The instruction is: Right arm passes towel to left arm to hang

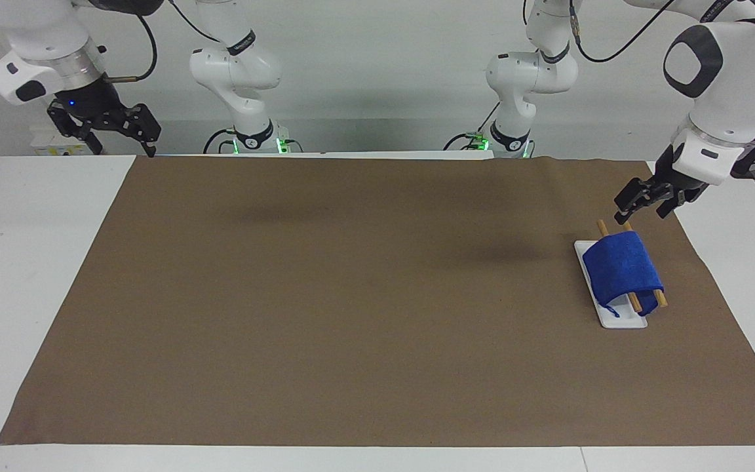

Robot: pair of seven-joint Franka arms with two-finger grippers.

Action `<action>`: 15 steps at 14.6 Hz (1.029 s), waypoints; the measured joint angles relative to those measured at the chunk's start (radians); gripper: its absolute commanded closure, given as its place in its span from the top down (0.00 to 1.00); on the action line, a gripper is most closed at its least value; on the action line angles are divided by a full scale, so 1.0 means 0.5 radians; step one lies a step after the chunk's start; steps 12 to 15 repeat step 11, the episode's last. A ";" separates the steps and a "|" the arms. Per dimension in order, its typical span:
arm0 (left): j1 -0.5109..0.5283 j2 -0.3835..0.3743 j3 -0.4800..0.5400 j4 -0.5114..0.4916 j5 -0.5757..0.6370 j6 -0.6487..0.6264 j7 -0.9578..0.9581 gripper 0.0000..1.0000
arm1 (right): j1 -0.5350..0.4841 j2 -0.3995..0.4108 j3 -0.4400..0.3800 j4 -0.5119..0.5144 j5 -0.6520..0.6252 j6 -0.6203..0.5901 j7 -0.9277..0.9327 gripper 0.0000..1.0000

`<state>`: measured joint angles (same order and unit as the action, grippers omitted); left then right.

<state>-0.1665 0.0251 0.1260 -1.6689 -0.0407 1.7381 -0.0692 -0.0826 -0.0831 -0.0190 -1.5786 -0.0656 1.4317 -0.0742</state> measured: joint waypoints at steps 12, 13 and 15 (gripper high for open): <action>-0.002 0.000 -0.001 0.000 0.001 -0.030 0.024 0.99 | 0.000 0.000 0.000 0.000 0.000 0.000 0.000 1.00; -0.002 0.000 -0.001 0.000 0.001 -0.030 0.024 0.99 | 0.000 0.000 0.000 0.000 0.000 0.000 0.000 1.00; -0.002 0.000 -0.001 0.000 0.001 -0.030 0.024 0.99 | 0.000 0.000 0.000 0.000 0.000 0.000 0.000 1.00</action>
